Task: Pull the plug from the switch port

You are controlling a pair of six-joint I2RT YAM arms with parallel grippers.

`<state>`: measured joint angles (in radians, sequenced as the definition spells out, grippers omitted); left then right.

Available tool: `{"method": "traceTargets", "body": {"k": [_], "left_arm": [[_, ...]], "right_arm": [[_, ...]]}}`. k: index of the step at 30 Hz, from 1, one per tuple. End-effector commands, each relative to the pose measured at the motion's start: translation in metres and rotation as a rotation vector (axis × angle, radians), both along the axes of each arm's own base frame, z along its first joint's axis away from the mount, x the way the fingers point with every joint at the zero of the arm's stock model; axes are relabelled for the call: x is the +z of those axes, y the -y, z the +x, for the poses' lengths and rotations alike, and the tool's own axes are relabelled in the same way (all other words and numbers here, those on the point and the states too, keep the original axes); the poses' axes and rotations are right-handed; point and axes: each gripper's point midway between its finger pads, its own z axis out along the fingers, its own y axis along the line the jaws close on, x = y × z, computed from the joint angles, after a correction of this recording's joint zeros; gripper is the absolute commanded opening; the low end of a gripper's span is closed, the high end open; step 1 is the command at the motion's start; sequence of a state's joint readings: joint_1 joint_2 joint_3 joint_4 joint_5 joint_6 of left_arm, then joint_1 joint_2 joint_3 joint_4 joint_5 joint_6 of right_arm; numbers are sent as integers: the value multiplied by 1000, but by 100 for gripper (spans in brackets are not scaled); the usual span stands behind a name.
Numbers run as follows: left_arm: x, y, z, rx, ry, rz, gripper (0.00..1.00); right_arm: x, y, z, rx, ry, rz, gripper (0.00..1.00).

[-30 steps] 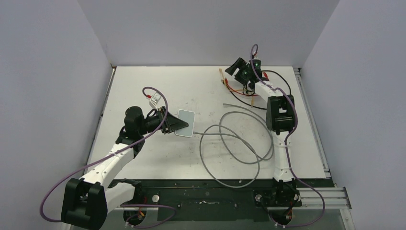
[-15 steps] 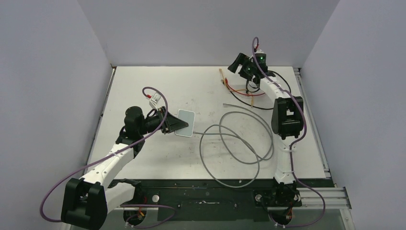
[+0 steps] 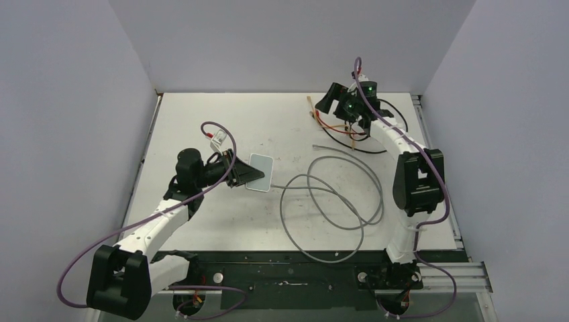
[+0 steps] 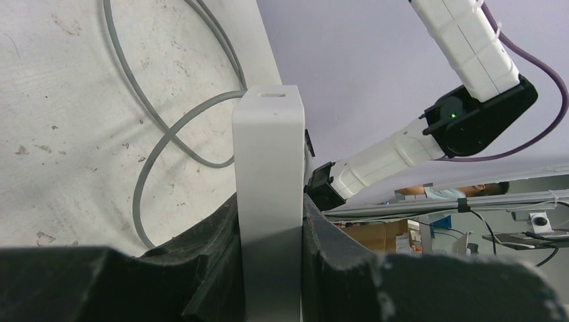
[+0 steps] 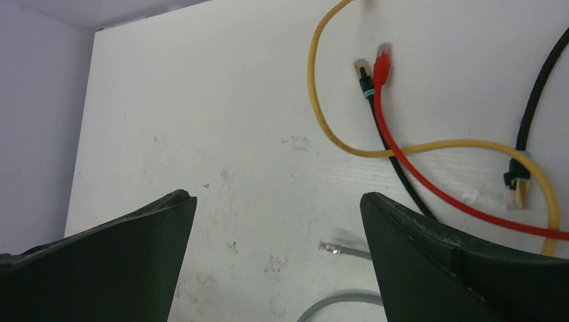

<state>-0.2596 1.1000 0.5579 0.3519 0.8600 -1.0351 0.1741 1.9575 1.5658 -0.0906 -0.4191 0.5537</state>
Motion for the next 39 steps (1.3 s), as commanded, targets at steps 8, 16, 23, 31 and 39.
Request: {"method": "traceTargets", "body": {"k": [8, 16, 23, 31, 39], "left_arm": [[14, 2, 9, -16, 75, -22, 0], [13, 1, 12, -12, 74, -52, 0], [17, 0, 14, -14, 84, -58, 0], [33, -5, 19, -18, 123, -69, 0], [50, -6, 19, -16, 144, -105, 0]], "right_arm": [[32, -38, -96, 179, 20, 52, 99], [26, -57, -156, 325, -69, 109, 99], [38, -67, -195, 429, -85, 205, 99], [68, -88, -218, 574, -10, 337, 99], [80, -121, -241, 695, 3, 392, 97]]}}
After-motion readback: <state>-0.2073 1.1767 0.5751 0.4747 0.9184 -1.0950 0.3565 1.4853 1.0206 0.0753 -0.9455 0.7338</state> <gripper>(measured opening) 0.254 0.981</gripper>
